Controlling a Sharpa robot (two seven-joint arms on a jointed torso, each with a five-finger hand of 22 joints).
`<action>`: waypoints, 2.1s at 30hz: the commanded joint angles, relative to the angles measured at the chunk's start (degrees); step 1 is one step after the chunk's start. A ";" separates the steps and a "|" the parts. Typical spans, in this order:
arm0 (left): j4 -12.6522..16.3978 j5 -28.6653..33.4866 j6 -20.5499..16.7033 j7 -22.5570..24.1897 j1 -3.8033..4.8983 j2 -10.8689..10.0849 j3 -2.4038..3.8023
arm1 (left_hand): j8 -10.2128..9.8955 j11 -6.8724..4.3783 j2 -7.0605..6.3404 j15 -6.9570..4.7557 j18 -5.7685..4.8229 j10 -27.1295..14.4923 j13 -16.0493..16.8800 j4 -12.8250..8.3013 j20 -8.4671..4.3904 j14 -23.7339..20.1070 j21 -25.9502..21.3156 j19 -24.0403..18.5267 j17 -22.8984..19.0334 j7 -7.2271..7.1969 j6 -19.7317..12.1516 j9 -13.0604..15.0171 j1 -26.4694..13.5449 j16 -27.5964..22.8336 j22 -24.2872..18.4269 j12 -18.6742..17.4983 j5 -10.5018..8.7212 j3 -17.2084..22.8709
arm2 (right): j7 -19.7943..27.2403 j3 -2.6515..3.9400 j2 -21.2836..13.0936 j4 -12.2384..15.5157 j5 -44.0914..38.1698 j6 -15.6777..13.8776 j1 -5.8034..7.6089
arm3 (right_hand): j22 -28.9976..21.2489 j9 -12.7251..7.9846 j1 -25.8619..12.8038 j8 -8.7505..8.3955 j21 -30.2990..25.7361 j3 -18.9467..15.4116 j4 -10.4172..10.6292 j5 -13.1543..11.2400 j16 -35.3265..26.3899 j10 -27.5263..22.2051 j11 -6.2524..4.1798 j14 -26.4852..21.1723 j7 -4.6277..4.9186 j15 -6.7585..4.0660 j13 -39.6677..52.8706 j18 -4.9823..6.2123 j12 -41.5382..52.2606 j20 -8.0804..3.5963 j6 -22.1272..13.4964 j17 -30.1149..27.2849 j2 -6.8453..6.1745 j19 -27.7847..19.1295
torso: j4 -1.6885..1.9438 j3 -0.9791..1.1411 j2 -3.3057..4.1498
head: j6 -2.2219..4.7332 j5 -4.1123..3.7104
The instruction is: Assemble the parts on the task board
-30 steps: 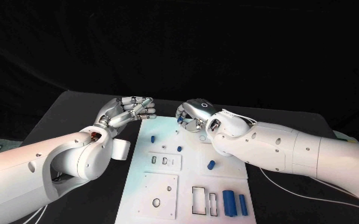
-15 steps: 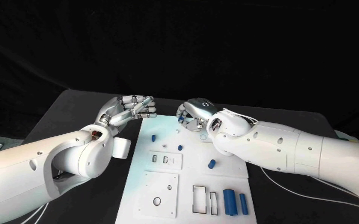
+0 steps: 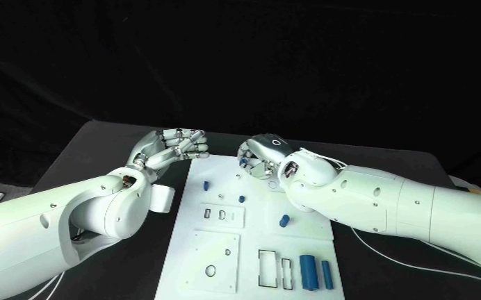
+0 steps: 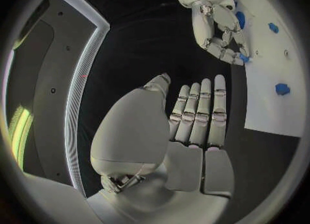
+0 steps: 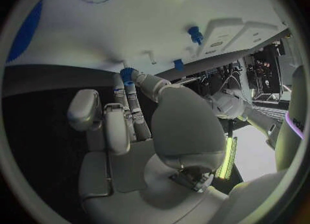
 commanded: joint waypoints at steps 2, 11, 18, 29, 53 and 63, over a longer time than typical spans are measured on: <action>-0.06 0.10 1.00 0.20 0.12 0.15 0.06 | -0.13 0.15 -0.40 -0.08 0.59 -0.10 -0.02 0.04 0.12 -0.44 -0.19 -0.38 0.08 0.07 0.30 -0.08 0.19 -0.32 -0.08 -0.26 -0.33 0.29 | -0.79 -0.11 0.20 0.14 -0.96 0.96 -0.34 | -0.03 -0.10 0.28 0.35 -0.20 0.20 0.01 0.30 0.40 0.96 -1.41 2.19 -0.08 0.02 -0.14 -0.60 -0.12 0.16 -0.31 0.07 0.91 -0.44 | -0.02 -0.03 0.00 | 0.06 0.00; -0.12 0.10 1.09 0.08 0.13 0.14 0.06 | -0.13 0.15 -0.40 -0.08 0.59 -0.10 -0.02 0.04 0.12 -0.44 -0.19 -0.38 0.08 0.07 0.30 -0.08 0.19 -0.32 -0.08 -0.26 -0.33 0.29 | -1.25 -0.10 0.07 0.00 -1.21 1.14 -0.39 | -0.14 0.15 -0.14 0.27 -0.35 0.25 0.05 0.22 0.42 0.48 -1.22 2.14 0.09 0.16 -0.14 -0.56 -0.50 0.27 -0.93 -0.01 0.43 -0.65 | 0.03 -0.10 0.07 | 0.05 -0.02; -0.12 0.10 1.07 0.03 0.14 0.10 0.06 | -0.15 0.17 -0.42 -0.07 0.59 -0.15 -0.02 0.04 0.14 -0.49 -0.23 -0.45 0.10 0.08 0.29 -0.09 0.20 -0.37 -0.10 -0.31 -0.33 0.32 | -0.70 -0.11 -0.04 -0.10 -0.93 0.99 -0.40 | -4.32 -0.02 -2.63 -1.41 -3.44 -0.37 0.94 0.61 -1.04 -4.18 0.42 1.09 1.75 1.58 -1.03 0.13 -2.79 1.18 -4.56 -3.57 -2.21 -3.63 | 0.08 -0.12 0.08 | 0.17 -0.02; -0.29 0.10 1.16 -0.06 0.14 -0.01 0.06 | -0.17 0.20 -0.44 -0.04 0.59 -0.24 -0.04 0.04 0.16 -0.57 -0.26 -0.52 0.12 0.11 0.27 -0.10 0.20 -0.43 -0.13 -0.37 -0.34 0.34 | 0.23 -0.10 -1.90 1.55 0.81 0.76 -0.38 | -12.10 -0.80 -3.28 -5.58 -10.32 -6.84 2.19 2.12 -3.65 -14.14 2.47 -1.24 3.35 3.36 -2.98 1.85 -1.54 3.31 -10.46 -9.81 -4.53 -8.66 | -0.04 -0.08 0.00 | 0.17 -0.06; -1.59 0.11 2.56 -0.24 0.09 -0.33 0.03 | -0.26 0.27 -0.53 0.03 0.60 -0.54 -0.08 0.09 0.24 -0.71 -0.34 -0.69 0.20 0.09 0.16 -0.14 0.08 -0.58 -0.20 -0.55 -0.37 0.33 | -1.08 0.58 -22.02 15.33 19.06 7.91 1.34 | -4.85 1.46 -2.80 -3.75 -7.02 -14.74 7.23 6.77 -1.26 0.16 -2.06 0.86 0.22 -0.46 12.12 0.60 20.69 -0.19 -8.61 -5.82 -6.02 -3.30 | -1.89 1.25 -1.59 | -0.27 -0.43; -1.77 0.11 2.88 -0.36 0.07 -0.25 0.02 | -0.30 0.21 -0.52 -0.10 0.75 -0.67 -0.07 0.11 0.18 -0.24 -0.01 -0.24 0.46 0.00 0.16 -0.16 -0.08 -0.42 -0.10 -0.60 -0.38 0.38 | -2.35 0.58 -20.24 12.71 18.14 10.84 0.66 | 2.04 2.77 -0.35 -2.77 -3.28 -21.03 10.44 10.91 4.60 4.53 -1.28 3.52 0.91 0.25 59.04 -0.57 64.95 0.40 -11.67 8.60 -4.77 0.62 | -1.81 1.34 -1.43 | -0.67 -0.06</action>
